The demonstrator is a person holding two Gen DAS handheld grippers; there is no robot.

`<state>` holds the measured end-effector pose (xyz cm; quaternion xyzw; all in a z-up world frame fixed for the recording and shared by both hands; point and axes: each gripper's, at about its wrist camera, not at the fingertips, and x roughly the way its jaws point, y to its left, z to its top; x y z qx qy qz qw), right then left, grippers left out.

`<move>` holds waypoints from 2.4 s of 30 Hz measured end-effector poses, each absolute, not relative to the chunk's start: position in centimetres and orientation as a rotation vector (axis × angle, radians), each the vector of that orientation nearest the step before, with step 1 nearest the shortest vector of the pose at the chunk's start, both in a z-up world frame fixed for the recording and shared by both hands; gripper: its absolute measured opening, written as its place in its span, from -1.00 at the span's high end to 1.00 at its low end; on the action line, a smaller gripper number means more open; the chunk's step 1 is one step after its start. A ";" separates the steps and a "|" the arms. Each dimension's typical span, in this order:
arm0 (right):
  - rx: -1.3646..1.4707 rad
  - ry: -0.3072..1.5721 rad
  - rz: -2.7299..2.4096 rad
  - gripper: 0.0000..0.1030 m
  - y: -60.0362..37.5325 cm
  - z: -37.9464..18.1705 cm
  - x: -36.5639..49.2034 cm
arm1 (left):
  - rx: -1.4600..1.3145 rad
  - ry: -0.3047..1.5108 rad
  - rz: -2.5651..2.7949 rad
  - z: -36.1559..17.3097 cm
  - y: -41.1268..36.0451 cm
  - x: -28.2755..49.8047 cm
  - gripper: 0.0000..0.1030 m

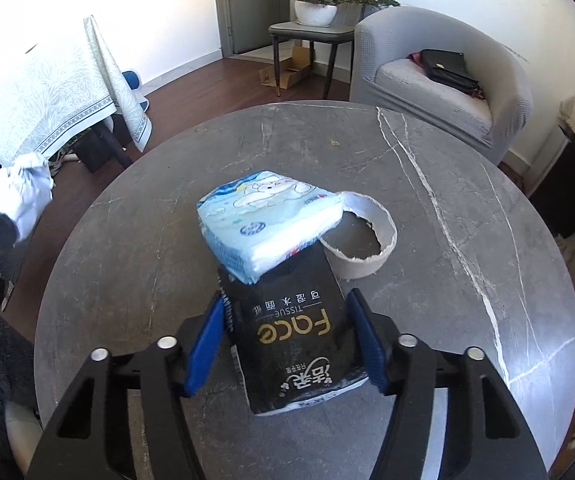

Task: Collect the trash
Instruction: 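Grasp the crumpled paper with the left gripper while the right grasps the black Face tissue pack, then carry the paper and black tissue pack over the green bin, then lower the black Face tissue pack into the bin and open the right gripper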

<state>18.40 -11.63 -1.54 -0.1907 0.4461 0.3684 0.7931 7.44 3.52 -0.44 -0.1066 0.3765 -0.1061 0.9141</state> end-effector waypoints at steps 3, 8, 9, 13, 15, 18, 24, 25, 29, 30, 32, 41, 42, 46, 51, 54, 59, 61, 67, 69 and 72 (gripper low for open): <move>-0.381 0.983 0.764 0.02 -11.9 -1.4 17.7 | -0.236 0.768 -0.204 -0.2 4.7 7.0 0.08; -0.378 1.015 0.737 0.05 -11.8 -0.7 16.0 | -0.266 0.754 -0.181 0.2 6.5 6.1 0.08; -0.368 1.017 0.728 0.05 -11.9 -0.4 15.5 | -0.266 0.751 -0.174 0.3 6.8 6.0 0.08; -0.308 1.018 0.731 0.05 -12.0 0.9 14.2 | -0.284 0.746 -0.148 0.3 8.2 5.4 0.08; -0.285 1.013 0.739 0.05 -11.8 1.5 13.6 | -0.287 0.747 -0.132 0.3 9.0 5.1 0.08; -0.255 1.005 0.755 0.05 -11.0 2.3 12.8 | -0.262 0.750 -0.098 0.3 9.8 4.8 0.08; -0.218 0.983 0.787 0.05 -8.5 3.0 11.5 | -0.254 0.768 -0.037 -0.5 12.1 4.2 0.08; -0.213 0.981 0.795 0.05 -8.2 3.0 11.3 | -0.255 0.772 -0.030 -0.7 12.4 4.1 0.08; -0.218 0.971 0.824 0.05 -6.1 3.2 10.6 | -0.243 0.788 -0.012 -1.4 13.1 3.9 0.08; -0.218 0.968 0.831 0.05 -5.6 3.2 10.5 | -0.243 0.795 -0.007 -1.8 13.3 3.9 0.08; -0.217 0.963 0.844 0.05 -4.7 3.4 10.3 | -0.254 0.811 -0.002 -2.6 13.9 4.0 0.08; -0.209 0.960 0.922 0.05 -0.3 3.1 9.4 | -0.278 0.897 0.014 -6.5 15.7 3.8 0.09; -0.207 0.963 0.928 0.05 0.0 3.0 9.3 | -0.279 0.911 0.010 -7.0 15.8 3.7 0.08; -0.208 0.969 0.939 0.05 1.0 2.8 9.2 | -0.265 0.979 0.018 -9.3 16.1 3.2 0.08; -0.211 0.974 0.951 0.05 3.1 2.3 9.1 | -0.274 1.047 0.031 -12.1 16.9 2.6 0.09; -0.214 0.984 0.956 0.05 4.2 1.8 9.1 | -0.269 1.091 0.042 -13.8 17.4 2.3 0.08; -0.223 0.999 0.971 0.05 6.4 1.1 9.1 | -0.274 1.168 0.052 -16.4 18.1 2.0 0.08; -0.227 1.004 0.977 0.05 7.2 0.8 9.0 | -0.272 1.200 0.054 -17.4 18.4 2.1 0.08; -0.235 1.020 0.973 0.05 9.0 0.0 9.0 | -0.248 1.281 0.045 -19.5 18.6 1.6 0.01; -0.234 1.022 0.963 0.05 9.5 -0.3 9.1 | -0.235 1.286 0.045 -19.7 18.5 1.3 -0.05; -0.235 1.030 0.959 0.05 10.1 -0.7 9.2 | -0.226 1.282 0.044 -19.4 18.7 1.1 -0.09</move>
